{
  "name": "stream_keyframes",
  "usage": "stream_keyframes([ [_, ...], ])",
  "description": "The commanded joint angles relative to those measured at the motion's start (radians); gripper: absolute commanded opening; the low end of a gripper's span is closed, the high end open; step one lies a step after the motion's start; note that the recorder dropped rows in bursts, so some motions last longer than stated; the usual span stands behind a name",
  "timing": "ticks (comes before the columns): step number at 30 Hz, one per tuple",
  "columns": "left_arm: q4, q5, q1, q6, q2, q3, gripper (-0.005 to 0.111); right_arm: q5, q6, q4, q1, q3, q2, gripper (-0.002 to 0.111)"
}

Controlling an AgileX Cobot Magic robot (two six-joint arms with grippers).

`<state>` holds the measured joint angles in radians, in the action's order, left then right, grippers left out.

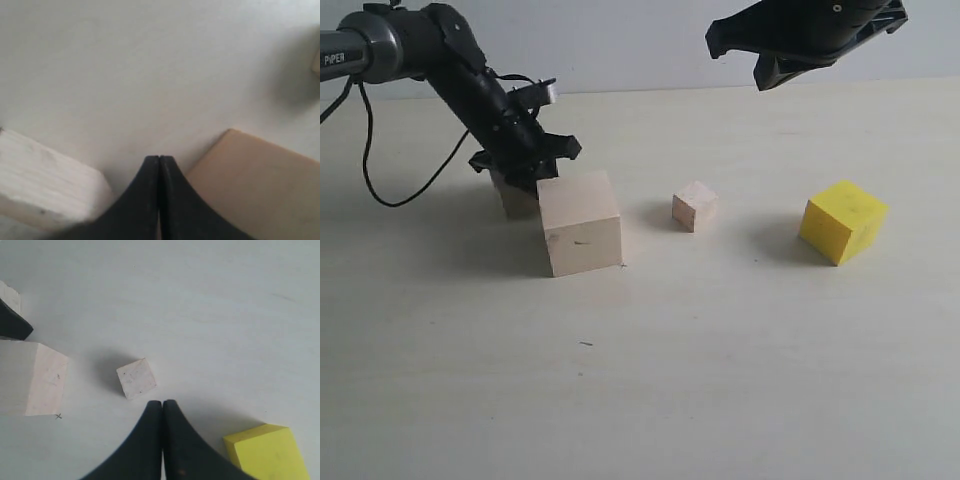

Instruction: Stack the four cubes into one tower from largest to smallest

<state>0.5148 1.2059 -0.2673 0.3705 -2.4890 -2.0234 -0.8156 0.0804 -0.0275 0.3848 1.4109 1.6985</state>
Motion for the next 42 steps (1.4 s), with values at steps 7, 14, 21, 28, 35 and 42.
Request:
stream_keyframes([
  [7, -0.096, 0.008, 0.069, -0.081, 0.074, -0.003, 0.000, 0.002, -0.001, 0.008, -0.002, 0.001, -0.008, 0.000],
  [14, -0.044, 0.015, 0.058, -0.094, 0.204, 0.194, 0.000, 0.009, -0.001, 0.008, -0.002, 0.001, 0.033, 0.000],
  [21, 0.032, -0.096, 0.056, -0.058, 0.336, 0.464, 0.000, 0.053, -0.038, -0.076, -0.002, 0.001, 0.210, 0.000],
  [28, 0.147, -0.156, 0.008, -0.023, 0.341, 0.507, 0.000, 0.060, -0.236, -0.334, -0.002, 0.001, 0.286, 0.000],
  [35, 0.133, -0.256, -0.043, -0.054, 0.341, 0.507, 0.000, 0.044, -0.265, -0.360, -0.002, 0.001, 0.304, 0.000],
  [42, 0.106, -0.269, -0.043, -0.083, 0.341, 0.507, 0.000, 0.044, -0.272, -0.362, -0.002, 0.001, 0.304, 0.000],
])
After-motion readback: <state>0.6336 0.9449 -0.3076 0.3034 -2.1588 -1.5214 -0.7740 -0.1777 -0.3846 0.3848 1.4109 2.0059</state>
